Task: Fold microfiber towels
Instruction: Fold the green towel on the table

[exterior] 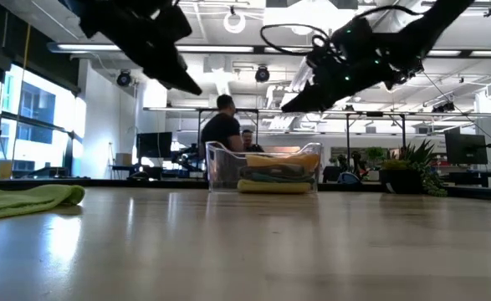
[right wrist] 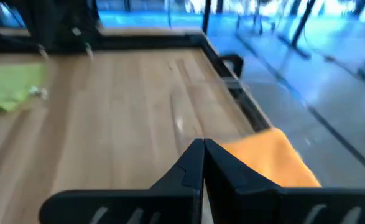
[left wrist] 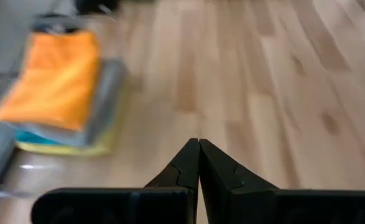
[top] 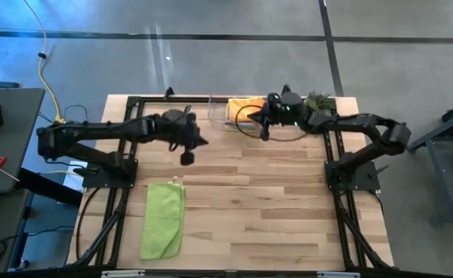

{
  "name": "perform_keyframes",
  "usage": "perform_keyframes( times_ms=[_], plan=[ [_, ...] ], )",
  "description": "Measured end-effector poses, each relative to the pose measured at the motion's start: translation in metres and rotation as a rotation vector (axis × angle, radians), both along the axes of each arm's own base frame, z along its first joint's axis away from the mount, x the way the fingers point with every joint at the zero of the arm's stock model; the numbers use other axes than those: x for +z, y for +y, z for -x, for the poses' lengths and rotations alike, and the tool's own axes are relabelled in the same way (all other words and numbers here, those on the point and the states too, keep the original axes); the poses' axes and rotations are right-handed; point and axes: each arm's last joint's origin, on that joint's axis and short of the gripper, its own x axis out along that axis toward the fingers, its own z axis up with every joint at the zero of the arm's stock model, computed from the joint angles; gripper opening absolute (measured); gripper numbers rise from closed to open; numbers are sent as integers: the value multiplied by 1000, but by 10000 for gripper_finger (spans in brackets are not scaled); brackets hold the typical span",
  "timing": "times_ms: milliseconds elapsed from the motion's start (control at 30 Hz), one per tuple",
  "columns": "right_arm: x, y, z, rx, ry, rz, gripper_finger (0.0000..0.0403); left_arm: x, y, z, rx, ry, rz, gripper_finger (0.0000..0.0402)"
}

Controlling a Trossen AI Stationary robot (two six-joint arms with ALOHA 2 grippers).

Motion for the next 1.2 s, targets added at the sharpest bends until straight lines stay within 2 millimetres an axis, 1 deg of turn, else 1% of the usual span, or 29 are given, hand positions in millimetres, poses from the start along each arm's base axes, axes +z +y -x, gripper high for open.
perform_keyframes(
  times_ms=[67,267,433,567,633,767,900,1000,1100,1200],
  plan=[
    [-7,12,3,24,-55,16,0,-2,-14,4,-28,39,25,0],
    [-28,48,11,108,-189,13,0,-9,-46,4,-91,146,102,0],
    [-39,74,11,116,-200,-17,0,-14,-80,4,-112,228,93,0],
    [-40,93,6,106,-185,2,0,-14,-111,5,-160,259,154,0],
    [-40,102,4,130,-185,1,0,-13,-129,7,-180,273,179,0],
    [-41,121,1,192,-181,-2,0,-17,-165,17,-176,315,219,0],
    [-41,137,0,189,-174,31,0,-23,-201,31,-143,364,309,0],
    [-41,145,-1,193,-167,37,0,-29,-229,39,-136,404,341,0],
    [-41,152,-1,204,-166,37,0,-32,-256,39,-132,441,379,7],
    [-41,159,-1,203,-166,44,0,-35,-281,34,-90,504,418,27]
  ],
)
